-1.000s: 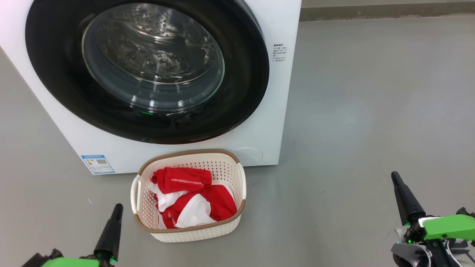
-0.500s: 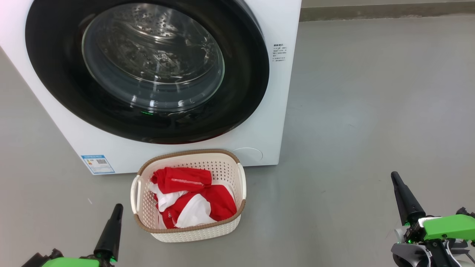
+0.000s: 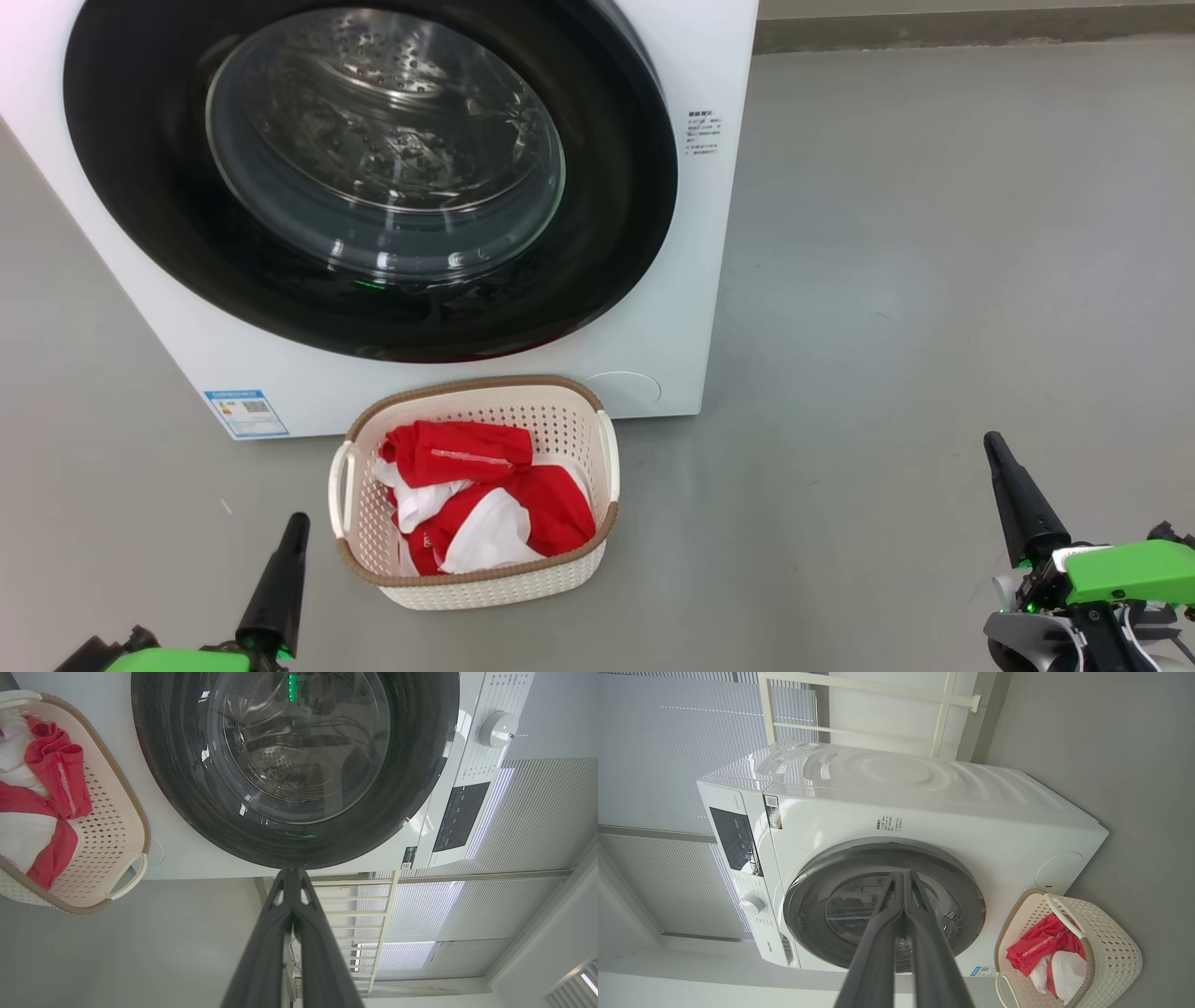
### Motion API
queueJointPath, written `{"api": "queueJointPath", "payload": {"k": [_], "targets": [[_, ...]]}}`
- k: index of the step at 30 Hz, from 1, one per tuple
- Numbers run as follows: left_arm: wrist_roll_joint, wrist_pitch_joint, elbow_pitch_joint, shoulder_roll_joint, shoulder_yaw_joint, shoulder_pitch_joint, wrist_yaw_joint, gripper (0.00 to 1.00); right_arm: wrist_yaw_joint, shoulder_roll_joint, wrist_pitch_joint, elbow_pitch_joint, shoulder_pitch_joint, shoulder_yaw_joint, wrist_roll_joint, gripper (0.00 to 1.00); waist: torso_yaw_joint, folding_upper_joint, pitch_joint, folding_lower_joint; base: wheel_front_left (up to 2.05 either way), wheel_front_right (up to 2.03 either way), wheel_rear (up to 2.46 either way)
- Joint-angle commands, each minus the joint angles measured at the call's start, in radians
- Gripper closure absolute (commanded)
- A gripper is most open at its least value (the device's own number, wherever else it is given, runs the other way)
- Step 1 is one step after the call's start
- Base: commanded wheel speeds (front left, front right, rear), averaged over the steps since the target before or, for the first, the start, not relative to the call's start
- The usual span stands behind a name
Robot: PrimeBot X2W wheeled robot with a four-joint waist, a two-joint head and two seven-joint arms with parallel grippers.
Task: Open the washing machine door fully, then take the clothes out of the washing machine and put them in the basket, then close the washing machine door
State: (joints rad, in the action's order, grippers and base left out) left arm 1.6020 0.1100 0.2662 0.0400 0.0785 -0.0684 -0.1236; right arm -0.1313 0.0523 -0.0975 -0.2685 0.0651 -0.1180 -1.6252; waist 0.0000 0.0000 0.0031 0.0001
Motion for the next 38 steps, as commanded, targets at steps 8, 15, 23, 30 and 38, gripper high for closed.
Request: {"api": "queueJointPath", "payload": {"k": [8,15,23,30,38], "targets": [[0.007,0.003,-0.021,0.010,0.035,-0.040,-0.007,1.00,0.001,0.005,-0.008,0.024,0.042,0.014,0.009,1.00,0.000,0.0000,0.000,-0.0001,0.00,0.00,0.00],[0.007,0.003,-0.021,0.010,0.035,-0.040,-0.007,1.00,0.001,0.005,-0.009,0.024,0.042,0.013,0.010,1.00,0.000,0.0000,0.000,-0.0001,0.00,0.00,0.00],[0.007,0.003,-0.021,0.010,0.035,-0.040,-0.007,1.00,0.001,0.004,-0.010,0.024,0.042,0.012,0.011,1.00,0.000,0.0000,0.000,-0.0001,0.00,0.00,0.00],[0.007,0.003,-0.021,0.010,0.035,-0.040,-0.007,1.00,0.001,0.003,-0.010,0.024,0.042,0.011,0.011,1.00,0.000,0.0000,0.000,-0.0001,0.00,0.00,0.00],[0.007,0.003,-0.021,0.010,0.035,-0.040,-0.007,1.00,0.001,0.003,-0.011,0.024,0.042,0.010,0.012,1.00,0.000,0.0000,0.000,-0.0001,0.00,0.00,0.00]]}}
